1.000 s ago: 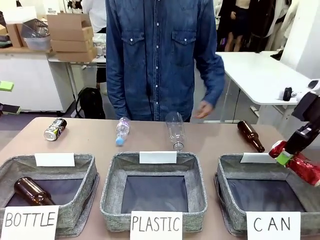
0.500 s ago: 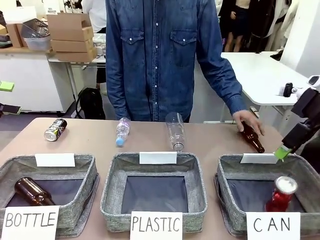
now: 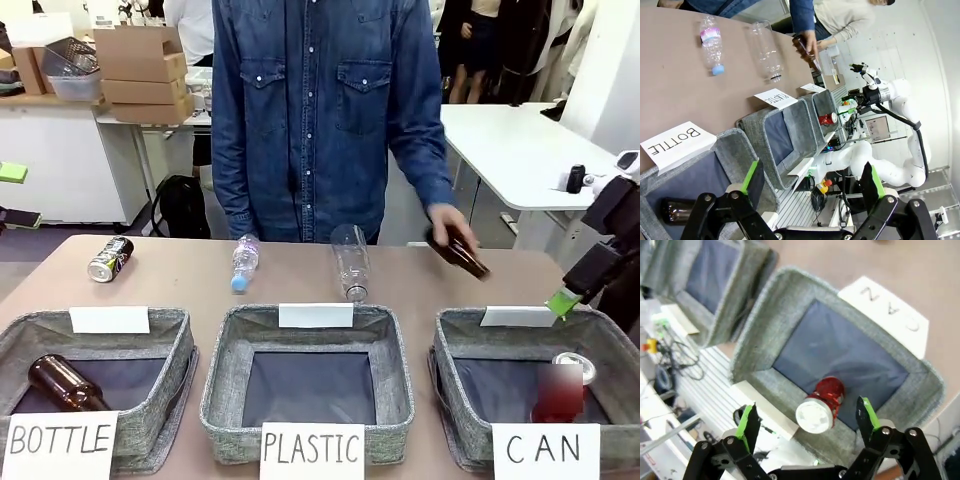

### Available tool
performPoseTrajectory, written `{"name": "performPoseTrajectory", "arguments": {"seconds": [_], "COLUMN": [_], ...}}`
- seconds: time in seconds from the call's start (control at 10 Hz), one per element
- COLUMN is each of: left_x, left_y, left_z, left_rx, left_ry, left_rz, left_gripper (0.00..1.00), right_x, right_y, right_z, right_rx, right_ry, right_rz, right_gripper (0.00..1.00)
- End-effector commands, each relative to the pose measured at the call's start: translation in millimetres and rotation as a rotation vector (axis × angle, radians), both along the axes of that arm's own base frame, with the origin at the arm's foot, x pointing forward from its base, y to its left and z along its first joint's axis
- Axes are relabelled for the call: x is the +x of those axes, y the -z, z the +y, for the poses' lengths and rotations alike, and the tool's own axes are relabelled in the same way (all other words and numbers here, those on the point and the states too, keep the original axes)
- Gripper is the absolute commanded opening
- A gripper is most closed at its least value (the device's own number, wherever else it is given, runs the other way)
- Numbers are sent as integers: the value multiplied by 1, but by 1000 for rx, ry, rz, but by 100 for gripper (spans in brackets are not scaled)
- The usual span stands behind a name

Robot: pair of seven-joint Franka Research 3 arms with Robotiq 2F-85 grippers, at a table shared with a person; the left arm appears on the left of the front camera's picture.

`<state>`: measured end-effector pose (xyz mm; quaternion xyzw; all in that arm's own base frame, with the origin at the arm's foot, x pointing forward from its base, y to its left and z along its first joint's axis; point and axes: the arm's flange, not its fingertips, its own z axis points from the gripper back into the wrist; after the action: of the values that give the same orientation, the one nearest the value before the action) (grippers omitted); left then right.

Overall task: Sort the can waste into the basket.
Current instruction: Pick up the can waste from the table and place it in the right Fabric basket.

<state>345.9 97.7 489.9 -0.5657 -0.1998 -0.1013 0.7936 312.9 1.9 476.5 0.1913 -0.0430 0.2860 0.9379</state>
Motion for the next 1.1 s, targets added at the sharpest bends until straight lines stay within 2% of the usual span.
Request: {"name": "performPoseTrajectory", "arguments": {"seconds": [0.0,0.1,0.2,0.3,0.5,0.6,0.7,1.0], "left_x": [1,1,1,1,1,1,1,1], "left_y": [-2,-2,-2,-2,-2,-2,-2,-2], "left_z": [0,0,0,0,0,0,0,0], "left_rx": [-17,-17,-17,-17,-17,-17,-17,-17], "left_ry": [5,5,5,5,5,5,5,5], "left_rz": [-23,-23,-23,-23,-23,-23,-23,-23], "left_gripper": [100,100,100,100,100,100,100,100], "right_x": [4,6,10,10,3,6,6,6], "right_y": [-29,-47,-52,-55,-52,-50,-63,-63], "right_z": [-9,-20,-28,-37,-52,-47,-55,-55], "right_rx": [538,899,1079,1192,1344,1259,950,950], "right_ry": [128,284,348,381,374,530,233,233], "right_rz": [60,162,193,199,95,-29,157,157], "right_gripper": [100,100,100,100,100,100,100,100]}}
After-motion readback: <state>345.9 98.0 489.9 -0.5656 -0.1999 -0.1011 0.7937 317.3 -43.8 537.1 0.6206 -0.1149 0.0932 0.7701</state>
